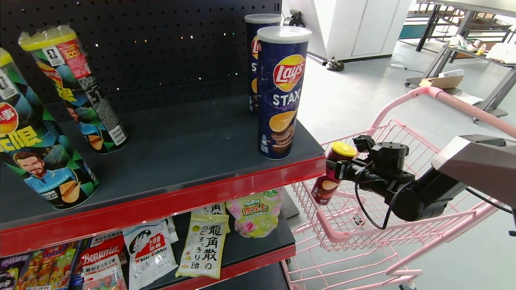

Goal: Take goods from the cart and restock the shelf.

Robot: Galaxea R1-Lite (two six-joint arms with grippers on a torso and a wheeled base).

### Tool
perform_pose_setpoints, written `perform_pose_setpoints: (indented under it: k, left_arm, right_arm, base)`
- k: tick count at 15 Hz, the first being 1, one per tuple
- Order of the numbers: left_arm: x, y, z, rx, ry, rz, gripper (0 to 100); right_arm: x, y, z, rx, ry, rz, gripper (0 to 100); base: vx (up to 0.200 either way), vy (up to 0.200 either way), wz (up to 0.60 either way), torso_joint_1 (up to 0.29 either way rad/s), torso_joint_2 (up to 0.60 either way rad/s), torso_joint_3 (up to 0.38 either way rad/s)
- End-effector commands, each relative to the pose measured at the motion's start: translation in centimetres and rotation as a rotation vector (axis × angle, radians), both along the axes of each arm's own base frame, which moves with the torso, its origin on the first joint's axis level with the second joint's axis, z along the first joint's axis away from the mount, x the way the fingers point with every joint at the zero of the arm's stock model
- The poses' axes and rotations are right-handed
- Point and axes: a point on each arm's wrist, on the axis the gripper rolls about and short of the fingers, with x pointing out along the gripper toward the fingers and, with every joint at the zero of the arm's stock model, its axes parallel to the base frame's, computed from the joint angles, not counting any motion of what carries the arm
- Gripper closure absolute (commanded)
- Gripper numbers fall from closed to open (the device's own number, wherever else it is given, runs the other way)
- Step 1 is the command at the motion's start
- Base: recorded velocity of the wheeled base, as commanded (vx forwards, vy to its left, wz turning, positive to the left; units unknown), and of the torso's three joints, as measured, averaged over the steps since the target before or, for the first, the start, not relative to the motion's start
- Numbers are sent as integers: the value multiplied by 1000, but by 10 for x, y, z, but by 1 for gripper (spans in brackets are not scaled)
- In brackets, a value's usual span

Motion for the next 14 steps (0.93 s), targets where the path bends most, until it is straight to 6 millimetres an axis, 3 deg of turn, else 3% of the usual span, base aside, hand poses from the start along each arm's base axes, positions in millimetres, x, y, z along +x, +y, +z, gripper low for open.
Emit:
perform_pose_setpoints:
  k: [1, 3, 5, 6, 9, 10, 11, 12, 14]
  left_arm:
    - [0, 0, -1, 0, 0, -1, 0]
    - [0, 0, -1, -1, -3, -4, 0]
    - [-1, 0, -1, 0, -4, -4, 0]
    - [-1, 0, -1, 0, -7, -4, 0]
    - [-1, 0, -1, 0, -4, -3, 0]
    - [-1, 0, -1, 0, -4, -3, 0]
    - [-1, 0, -1, 0, -6, -1, 0]
    - [-1, 0, 0, 0, -9, 0, 0]
    - [-2, 0, -2, 0, -16, -6, 0]
  right_arm:
    - [-16, -4, 36, 5, -72, -11, 100]
    - [-37, -13, 76, -1, -155, -26, 100]
    - [-52, -22, 102, -26, -212, -37, 100]
    - [-78, -34, 137, -49, -264, -62, 100]
    - [-123, -45, 185, -75, -314, -85, 100]
    - [-160, -52, 210, -109, -309, -153, 100]
    - [-182, -56, 220, -125, -298, -192, 100]
    - [-200, -60, 225, -133, -279, -217, 100]
    - [-259, -68, 232, -185, -209, -243, 100]
  base:
    - [0, 0, 0, 0, 0, 0]
    - [0, 0, 0, 0, 0, 0]
    - [0, 0, 0, 0, 0, 0]
    - [0, 0, 0, 0, 0, 0]
    - [0, 0, 0, 0, 0, 0]
    - [0, 0, 0, 0, 0, 0]
    - [0, 0, 0, 0, 0, 0]
    - [0, 0, 0, 0, 0, 0]
    - [0, 0, 0, 0, 0, 0]
